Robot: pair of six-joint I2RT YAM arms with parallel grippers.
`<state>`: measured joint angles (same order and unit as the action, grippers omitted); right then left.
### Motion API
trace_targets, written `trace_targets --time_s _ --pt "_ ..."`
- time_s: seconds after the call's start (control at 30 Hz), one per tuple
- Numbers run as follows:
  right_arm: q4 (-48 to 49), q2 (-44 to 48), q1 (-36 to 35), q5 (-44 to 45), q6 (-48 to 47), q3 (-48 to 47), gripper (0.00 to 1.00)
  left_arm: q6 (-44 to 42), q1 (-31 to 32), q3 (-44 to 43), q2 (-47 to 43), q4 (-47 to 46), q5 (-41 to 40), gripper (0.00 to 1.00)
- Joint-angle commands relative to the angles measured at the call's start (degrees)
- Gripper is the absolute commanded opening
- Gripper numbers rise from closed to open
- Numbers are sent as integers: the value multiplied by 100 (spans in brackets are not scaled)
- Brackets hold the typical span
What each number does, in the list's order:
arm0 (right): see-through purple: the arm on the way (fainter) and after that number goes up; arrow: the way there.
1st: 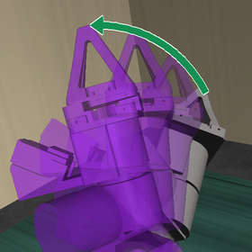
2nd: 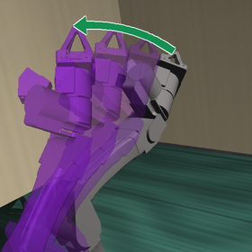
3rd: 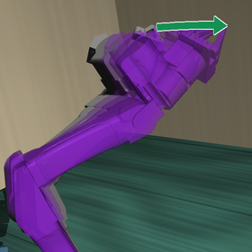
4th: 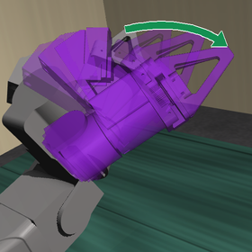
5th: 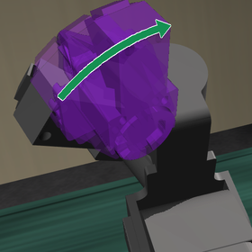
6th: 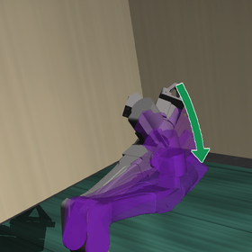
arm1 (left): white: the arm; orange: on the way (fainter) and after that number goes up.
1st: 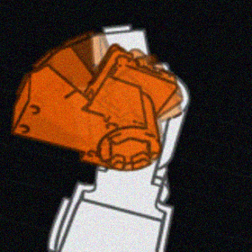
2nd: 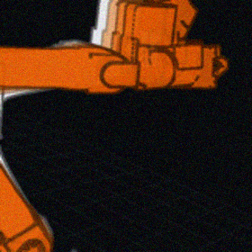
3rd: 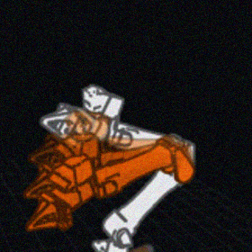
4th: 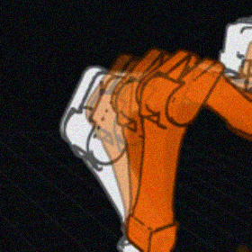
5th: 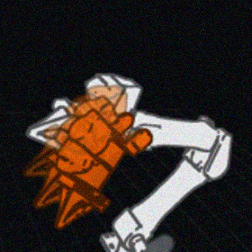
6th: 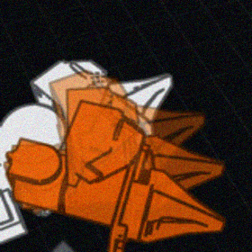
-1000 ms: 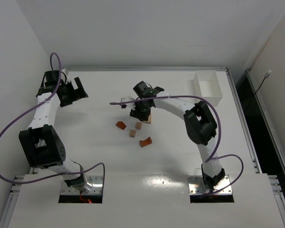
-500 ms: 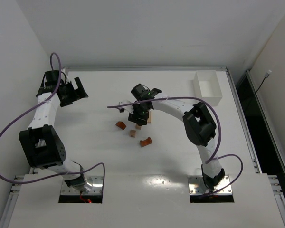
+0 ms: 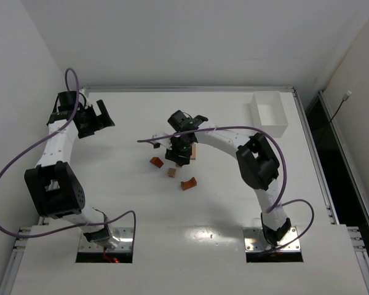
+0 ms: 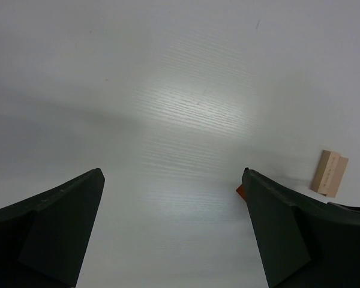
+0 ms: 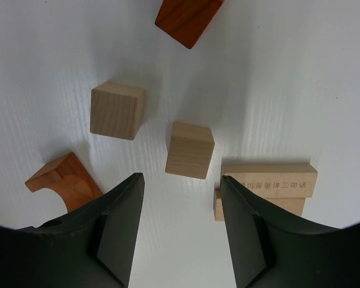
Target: Build the wood block tower
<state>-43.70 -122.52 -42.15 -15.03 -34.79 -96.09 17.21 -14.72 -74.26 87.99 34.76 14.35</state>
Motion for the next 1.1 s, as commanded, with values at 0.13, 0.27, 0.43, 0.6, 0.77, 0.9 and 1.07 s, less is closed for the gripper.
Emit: trace_targets --time_s 0.13,0.27,0.43,0.6,0.77,0.9,1.07 --pt "72 -97 -30 -79 -72 -119 50 28 -40 -45 26 -22 94 100" --pt "72 -263 -30 -79 -20 -234 50 -24 -40 -45 26 30 94 100" --pt "72 -325 -30 -27 33 -287 50 -25 -40 -45 26 30 94 100" --pt "72 -387 -30 -27 33 -340 50 -25 -40 -45 78 30 94 100" --pt "125 -439 -30 -27 33 -393 50 -25 -40 -98 78 30 94 100" --pt "72 -544 -30 -27 33 -516 47 -25 -40 -98 131 30 94 100" --pt "3 -606 -30 26 33 -568 45 -25 -40 -150 183 30 147 100"
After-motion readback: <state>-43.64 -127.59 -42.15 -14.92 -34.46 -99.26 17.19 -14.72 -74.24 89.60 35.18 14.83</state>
